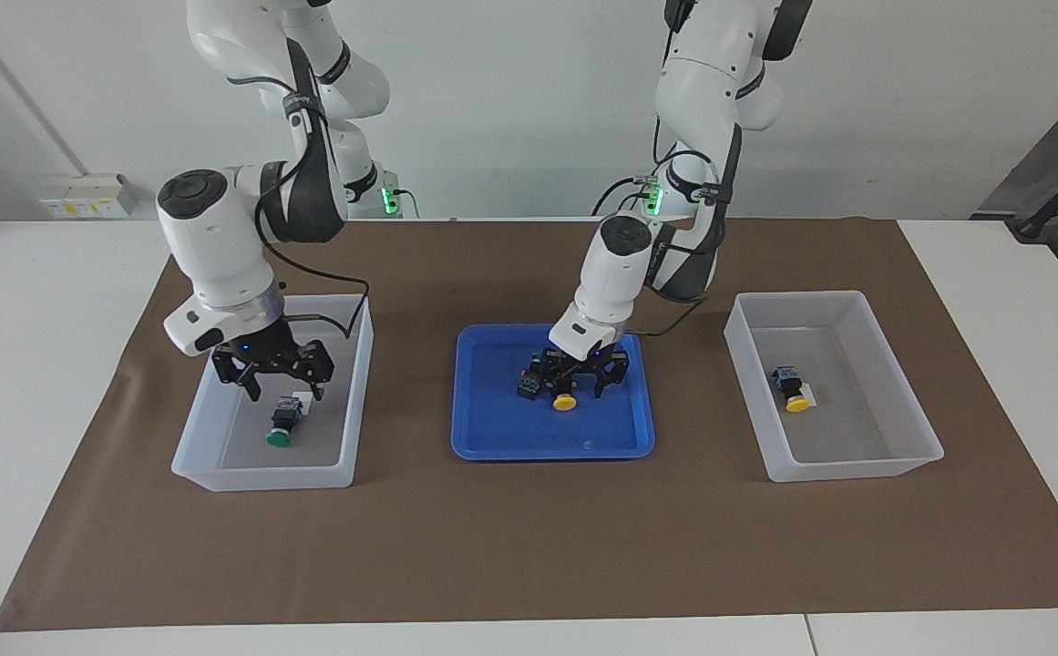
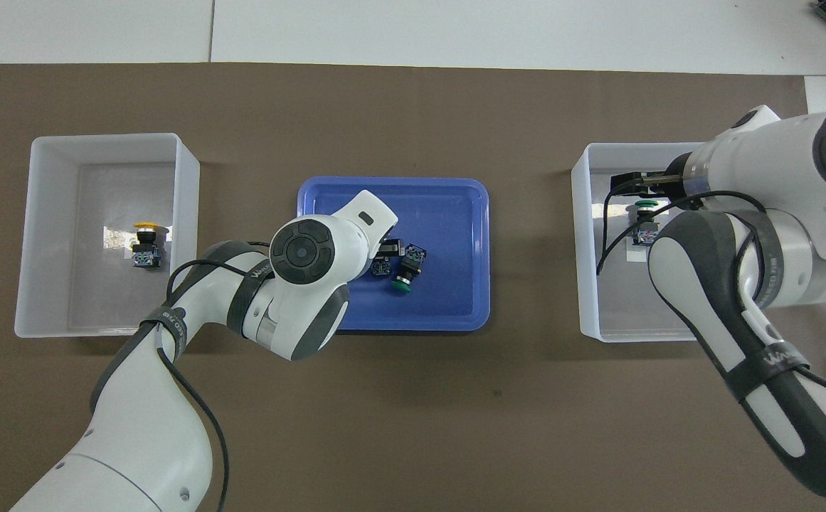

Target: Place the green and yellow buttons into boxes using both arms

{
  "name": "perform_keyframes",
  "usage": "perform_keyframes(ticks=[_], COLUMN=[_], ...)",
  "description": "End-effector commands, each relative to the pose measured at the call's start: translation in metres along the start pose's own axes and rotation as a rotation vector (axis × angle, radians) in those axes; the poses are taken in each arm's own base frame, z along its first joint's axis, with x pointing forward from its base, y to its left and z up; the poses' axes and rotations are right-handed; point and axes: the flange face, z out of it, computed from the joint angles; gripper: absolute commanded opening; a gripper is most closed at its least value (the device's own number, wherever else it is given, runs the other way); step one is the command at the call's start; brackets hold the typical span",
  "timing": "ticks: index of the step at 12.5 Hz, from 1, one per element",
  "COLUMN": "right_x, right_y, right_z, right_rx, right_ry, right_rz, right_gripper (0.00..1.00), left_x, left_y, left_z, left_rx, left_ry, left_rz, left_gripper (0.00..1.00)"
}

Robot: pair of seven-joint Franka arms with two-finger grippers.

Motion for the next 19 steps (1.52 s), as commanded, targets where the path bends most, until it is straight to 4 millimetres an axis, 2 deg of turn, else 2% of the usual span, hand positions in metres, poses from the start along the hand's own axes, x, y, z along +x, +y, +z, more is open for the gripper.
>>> perform_keyframes(ticks=[1,3,5,7,8,9,11,12,13,14,15,16,17,19], right_x=[-0.008,-0.019,-0.031,-0.046,-0.051,-0.054,-0.061,-0.064,-0.065,-0.066,-0.074,-0.078,-0.089,-0.097], right_y=[-0.039,-0.089,-0.131,-0.175,-0.188,-0.201,-0.22,-0.223,-0.225,-0.229,-0.246,-0.254,-0.273,-0.284], right_z=[-0.018,-0.018,-0.007,0.014,0.024,0.03,0.045,0.05,0.054,0.057,0.062,0.072,0.086,0.106], right_rx=[0.03,0.047,0.057,0.069,0.071,0.112,0.228,0.234,0.232,0.237,0.243,0.244,0.245,0.243], right_ry=[-0.008,-0.016,-0.029,-0.042,-0.051,-0.071,-0.123,-0.123,-0.123,-0.113,-0.116,-0.111,-0.111,-0.109], right_rz=[0.04,0.125,0.235,0.318,0.343,0.389,0.51,0.503,0.488,0.448,0.411,0.404,0.374,0.357], right_gripper=[1.0,1.0,1.0,1.0,1.0,1.0,1.0,1.0,1.0,1.0,1.0,1.0,1.0,1.0], left_x=[-0.005,-0.006,-0.009,0.0,0.009,0.024,0.06,0.074,0.087,0.094,0.1,0.107,0.11,0.114], left_y=[-0.008,-0.008,-0.013,-0.017,-0.021,-0.025,-0.049,-0.069,-0.087,-0.099,-0.118,-0.148,-0.176,-0.234], left_z=[0.006,0.006,0.009,0.004,-0.001,-0.013,-0.044,-0.059,-0.084,-0.101,-0.123,-0.139,-0.151,-0.17], left_rx=[0.01,0.01,0.02,0.021,0.022,0.027,0.044,0.053,0.06,0.072,0.08,0.092,0.104,0.118], left_ry=[0.008,0.008,-0.005,-0.001,0.0,-0.005,-0.013,-0.017,-0.018,-0.032,-0.032,-0.044,-0.062,-0.092], left_rz=[-0.011,-0.012,-0.016,-0.03,-0.043,-0.06,-0.112,-0.144,-0.175,-0.196,-0.214,-0.212,-0.179,-0.11], left_gripper=[0.46,0.25,0.01,0.0,0.0,0.0,0.0,0.0,0.0,0.0,0.0,0.0,0.0,0.0])
